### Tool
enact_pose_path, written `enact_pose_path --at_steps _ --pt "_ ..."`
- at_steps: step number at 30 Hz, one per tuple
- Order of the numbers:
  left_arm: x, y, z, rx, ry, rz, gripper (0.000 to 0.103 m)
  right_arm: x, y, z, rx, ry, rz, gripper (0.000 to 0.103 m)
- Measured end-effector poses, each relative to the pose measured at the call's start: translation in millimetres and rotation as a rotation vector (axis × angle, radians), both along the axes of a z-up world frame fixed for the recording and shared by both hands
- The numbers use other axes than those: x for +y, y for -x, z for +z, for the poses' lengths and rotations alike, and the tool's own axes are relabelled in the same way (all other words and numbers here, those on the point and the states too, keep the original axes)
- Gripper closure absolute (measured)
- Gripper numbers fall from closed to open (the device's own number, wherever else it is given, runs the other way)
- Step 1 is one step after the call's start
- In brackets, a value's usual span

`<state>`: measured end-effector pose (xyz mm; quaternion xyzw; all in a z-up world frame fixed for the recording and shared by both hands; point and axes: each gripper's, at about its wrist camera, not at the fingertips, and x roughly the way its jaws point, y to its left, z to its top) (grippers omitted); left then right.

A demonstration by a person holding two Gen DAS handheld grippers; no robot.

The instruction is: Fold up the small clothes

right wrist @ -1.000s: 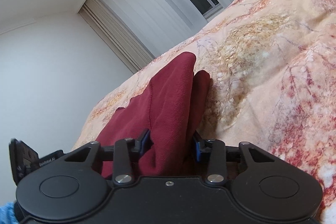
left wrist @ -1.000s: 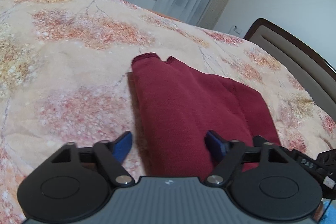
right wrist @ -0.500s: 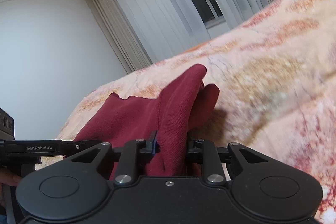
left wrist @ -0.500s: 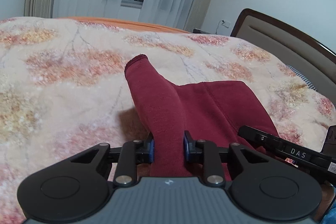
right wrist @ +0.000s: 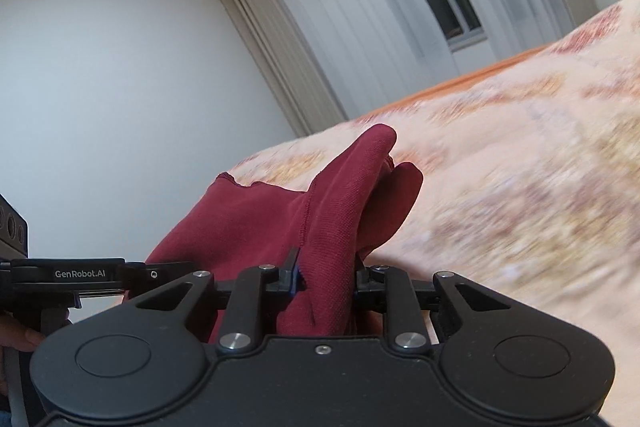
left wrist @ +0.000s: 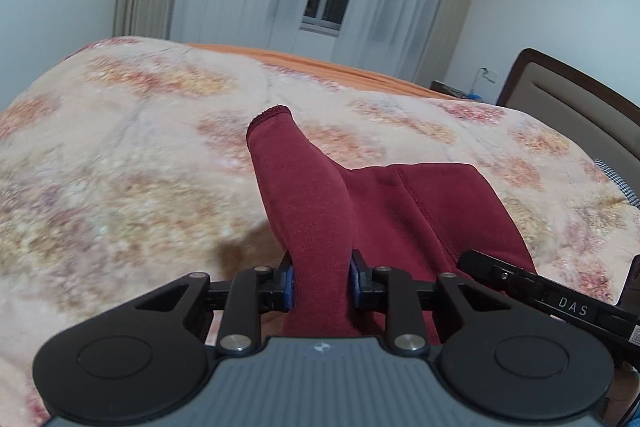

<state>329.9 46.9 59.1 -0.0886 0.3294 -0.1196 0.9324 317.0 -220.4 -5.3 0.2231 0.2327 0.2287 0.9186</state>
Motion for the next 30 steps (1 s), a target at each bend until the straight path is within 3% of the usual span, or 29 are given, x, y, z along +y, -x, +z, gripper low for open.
enact_pose_path --at_steps 5,11,15,19,23,25,30 --pt "26.3 1.9 -27.0 0.048 0.045 0.031 0.076 29.1 0.3 -14.2 0.042 0.041 0.016 0.079" --pt "38.0 3.2 -43.4 0.051 0.103 0.054 0.073 31.5 0.6 -20.8 0.055 0.092 -0.009 0.075" --pt "39.5 5.1 -46.6 0.066 0.102 0.079 0.057 33.7 6.7 -20.4 0.058 0.136 -0.018 0.066" --pt "42.4 13.3 -46.3 0.082 0.134 0.103 0.025 33.8 12.1 -19.4 0.033 0.182 -0.027 0.033" --pt "42.6 31.2 -38.4 0.064 0.126 0.139 0.012 31.8 27.6 -11.8 -0.017 0.238 -0.048 0.011" --pt "41.3 44.2 -34.5 0.048 0.105 0.152 0.003 29.5 38.3 -6.4 -0.049 0.256 -0.063 0.005" --pt "35.3 83.0 -23.5 -0.018 0.06 0.185 0.001 23.3 73.3 8.4 -0.135 0.284 -0.104 0.001"
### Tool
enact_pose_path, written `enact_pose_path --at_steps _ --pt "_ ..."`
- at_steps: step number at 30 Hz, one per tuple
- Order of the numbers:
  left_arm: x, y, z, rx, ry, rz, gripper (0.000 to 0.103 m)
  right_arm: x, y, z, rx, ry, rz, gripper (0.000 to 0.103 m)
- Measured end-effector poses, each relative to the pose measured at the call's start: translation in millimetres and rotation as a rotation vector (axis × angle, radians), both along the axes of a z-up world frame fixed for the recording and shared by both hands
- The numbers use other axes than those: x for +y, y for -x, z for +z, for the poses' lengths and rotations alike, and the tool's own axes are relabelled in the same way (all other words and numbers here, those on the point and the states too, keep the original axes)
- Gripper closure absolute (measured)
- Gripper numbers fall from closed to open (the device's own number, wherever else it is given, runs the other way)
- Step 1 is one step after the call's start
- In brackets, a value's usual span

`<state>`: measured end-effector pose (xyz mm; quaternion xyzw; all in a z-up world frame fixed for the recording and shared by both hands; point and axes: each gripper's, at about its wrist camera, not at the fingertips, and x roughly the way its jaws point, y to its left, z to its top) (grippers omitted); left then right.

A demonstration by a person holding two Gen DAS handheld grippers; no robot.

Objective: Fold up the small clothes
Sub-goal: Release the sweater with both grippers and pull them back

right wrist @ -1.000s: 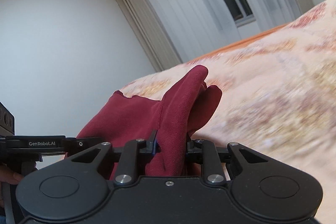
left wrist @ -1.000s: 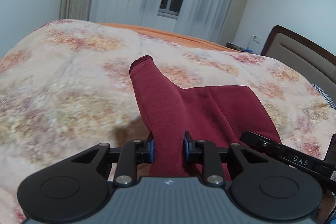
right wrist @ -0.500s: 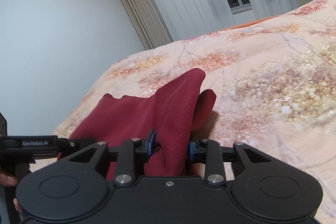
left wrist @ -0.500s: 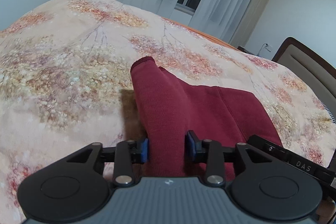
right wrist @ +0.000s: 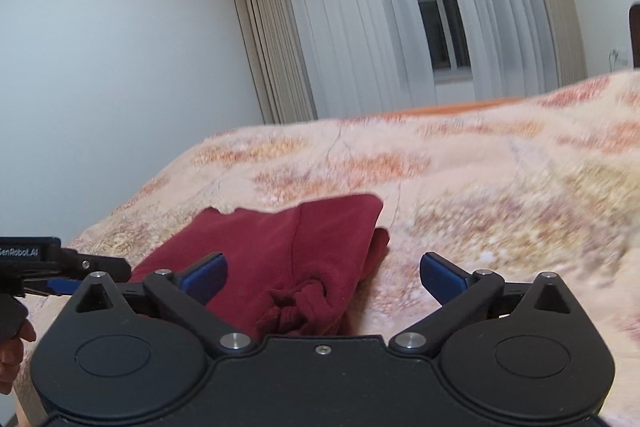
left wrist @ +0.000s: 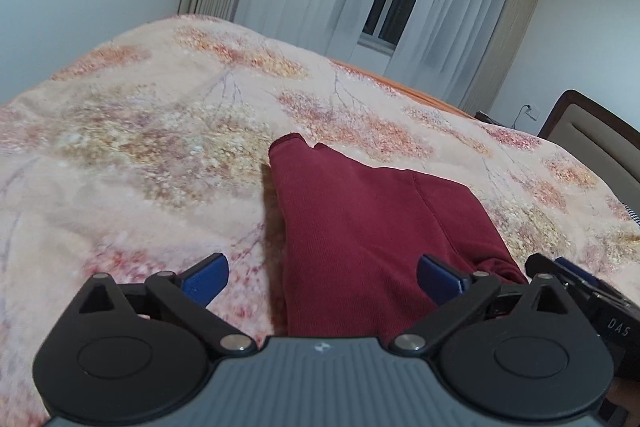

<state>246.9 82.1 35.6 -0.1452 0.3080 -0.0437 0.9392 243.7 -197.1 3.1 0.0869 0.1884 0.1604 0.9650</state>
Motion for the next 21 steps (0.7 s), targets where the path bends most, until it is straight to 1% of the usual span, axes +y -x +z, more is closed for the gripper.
enact_pose_path --at_steps 6,12,15,21 --pt "-11.9 49.8 10.9 -0.078 -0.047 0.043 0.001 -5.5 48.1 14.3 -0.094 0.023 -0.015 0.001" --pt "-24.1 99.6 16.6 -0.154 -0.108 0.066 0.001 -11.1 100.6 19.2 -0.162 0.025 -0.036 0.001" --pt "-30.2 123.7 12.4 -0.175 -0.139 0.086 0.0 -14.0 127.5 14.8 -0.182 0.032 -0.051 0.001" --pt "-41.1 163.3 -5.6 -0.203 -0.179 0.097 0.0 -14.9 172.5 -1.8 -0.226 0.08 -0.121 0.001"
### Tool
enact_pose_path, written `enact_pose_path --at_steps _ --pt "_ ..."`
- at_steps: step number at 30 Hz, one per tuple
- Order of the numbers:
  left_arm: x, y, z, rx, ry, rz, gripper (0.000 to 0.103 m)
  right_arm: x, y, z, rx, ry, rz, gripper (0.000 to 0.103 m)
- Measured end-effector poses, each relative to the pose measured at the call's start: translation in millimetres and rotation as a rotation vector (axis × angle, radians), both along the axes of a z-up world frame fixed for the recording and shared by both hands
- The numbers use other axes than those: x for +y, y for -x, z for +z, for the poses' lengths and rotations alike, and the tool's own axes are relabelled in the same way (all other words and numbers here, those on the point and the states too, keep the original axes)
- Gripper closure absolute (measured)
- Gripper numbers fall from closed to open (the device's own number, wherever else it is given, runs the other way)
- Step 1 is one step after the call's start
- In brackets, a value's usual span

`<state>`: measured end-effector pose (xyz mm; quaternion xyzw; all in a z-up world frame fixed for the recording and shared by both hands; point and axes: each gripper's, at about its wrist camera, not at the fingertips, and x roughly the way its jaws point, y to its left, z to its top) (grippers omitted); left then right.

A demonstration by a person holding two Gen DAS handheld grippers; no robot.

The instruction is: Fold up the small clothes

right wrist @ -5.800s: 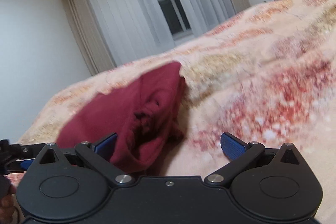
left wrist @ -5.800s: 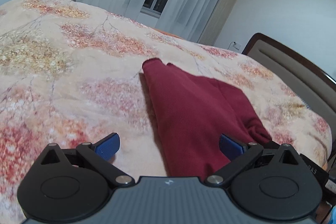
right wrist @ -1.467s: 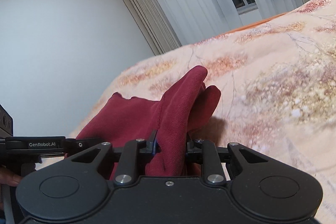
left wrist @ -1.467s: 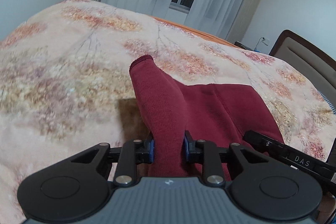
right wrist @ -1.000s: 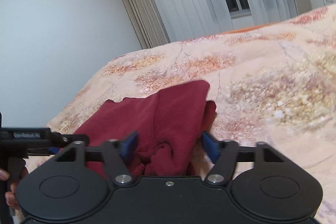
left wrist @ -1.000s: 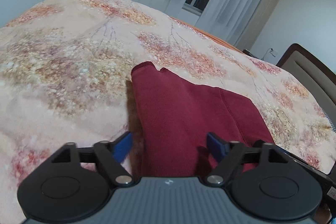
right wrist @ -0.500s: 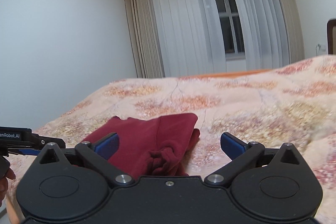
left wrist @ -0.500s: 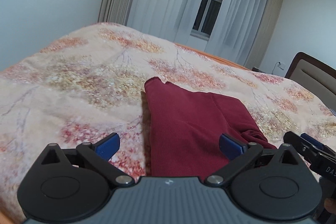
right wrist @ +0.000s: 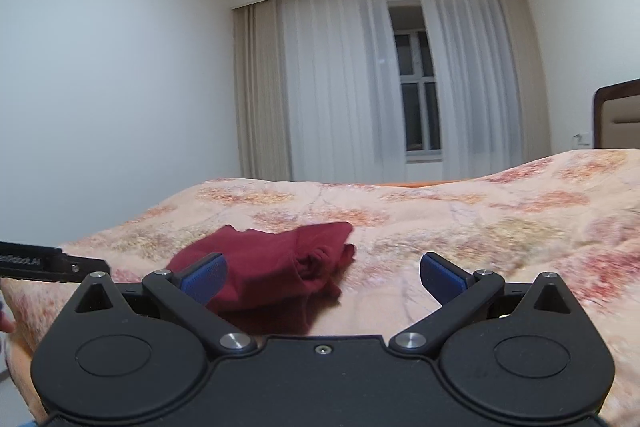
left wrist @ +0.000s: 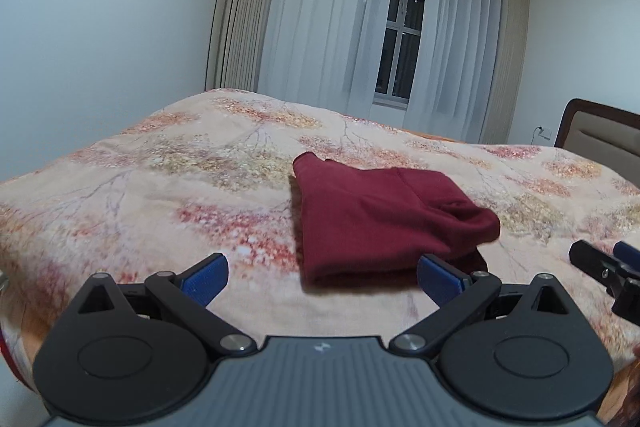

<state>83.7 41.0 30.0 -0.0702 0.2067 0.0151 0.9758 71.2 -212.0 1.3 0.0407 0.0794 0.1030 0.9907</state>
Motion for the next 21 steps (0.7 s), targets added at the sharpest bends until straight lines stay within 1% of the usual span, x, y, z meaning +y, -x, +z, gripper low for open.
enact_pose_path --at_steps 4,11,21 --pt "-3.9 16.9 -8.0 -0.01 -0.039 -0.001 0.0 1.4 17.6 -7.2 -0.019 0.034 -0.027 0.001" --pt "-1.6 31.5 -14.7 -0.029 -0.058 0.02 0.0 7.5 33.8 -19.4 -0.016 0.078 -0.022 0.001" --pt "1.7 32.8 -21.0 -0.018 -0.072 0.028 0.0 8.8 31.6 -27.0 0.01 0.079 -0.018 0.001"
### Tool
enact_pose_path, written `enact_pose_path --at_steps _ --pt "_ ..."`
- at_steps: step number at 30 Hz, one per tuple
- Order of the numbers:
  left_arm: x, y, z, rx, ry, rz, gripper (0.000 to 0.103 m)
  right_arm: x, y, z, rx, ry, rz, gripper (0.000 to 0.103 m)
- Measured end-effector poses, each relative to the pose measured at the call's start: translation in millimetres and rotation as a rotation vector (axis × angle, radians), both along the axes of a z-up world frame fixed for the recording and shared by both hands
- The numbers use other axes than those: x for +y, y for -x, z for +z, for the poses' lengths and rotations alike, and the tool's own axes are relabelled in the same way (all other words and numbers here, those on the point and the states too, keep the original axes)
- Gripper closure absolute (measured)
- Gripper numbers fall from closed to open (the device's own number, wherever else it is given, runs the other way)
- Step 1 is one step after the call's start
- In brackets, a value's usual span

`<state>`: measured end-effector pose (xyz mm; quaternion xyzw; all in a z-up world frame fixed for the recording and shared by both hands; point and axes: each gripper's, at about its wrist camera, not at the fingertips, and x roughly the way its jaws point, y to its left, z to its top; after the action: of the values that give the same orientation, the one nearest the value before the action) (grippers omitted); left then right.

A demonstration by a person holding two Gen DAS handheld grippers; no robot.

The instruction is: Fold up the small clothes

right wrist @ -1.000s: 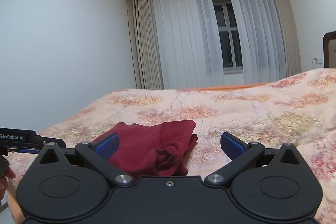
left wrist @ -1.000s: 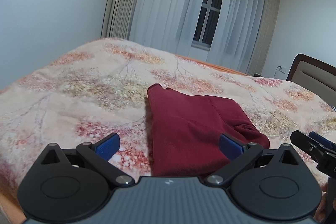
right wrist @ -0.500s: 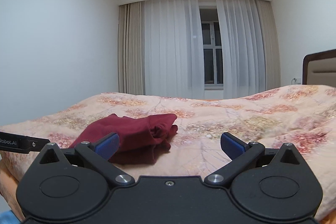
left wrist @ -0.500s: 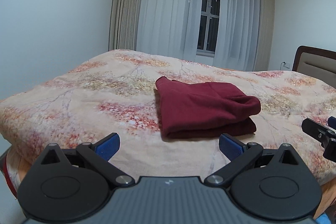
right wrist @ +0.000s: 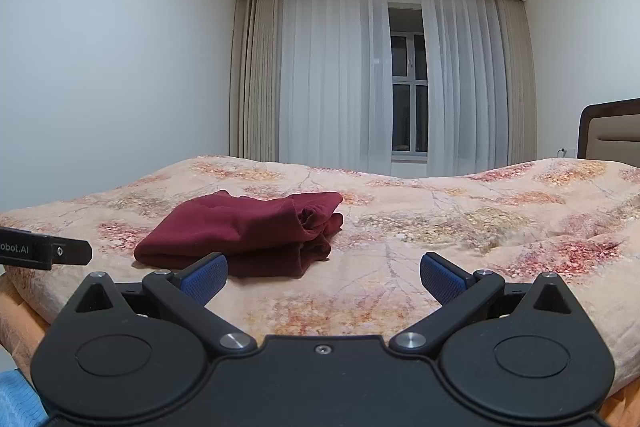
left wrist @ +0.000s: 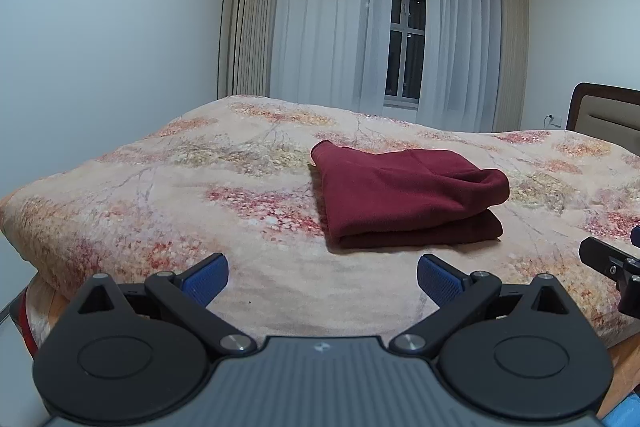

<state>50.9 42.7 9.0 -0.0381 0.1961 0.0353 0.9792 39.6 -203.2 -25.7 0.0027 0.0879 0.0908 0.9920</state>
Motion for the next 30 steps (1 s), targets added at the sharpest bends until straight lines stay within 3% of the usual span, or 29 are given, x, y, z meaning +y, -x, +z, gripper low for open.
enact_pose_path --at_steps 30 --pt "-0.9 -0.6 -2.6 0.009 -0.01 -0.005 0.0 -0.7 -2.4 -3.3 0.009 -0.005 -0.009 0.001"
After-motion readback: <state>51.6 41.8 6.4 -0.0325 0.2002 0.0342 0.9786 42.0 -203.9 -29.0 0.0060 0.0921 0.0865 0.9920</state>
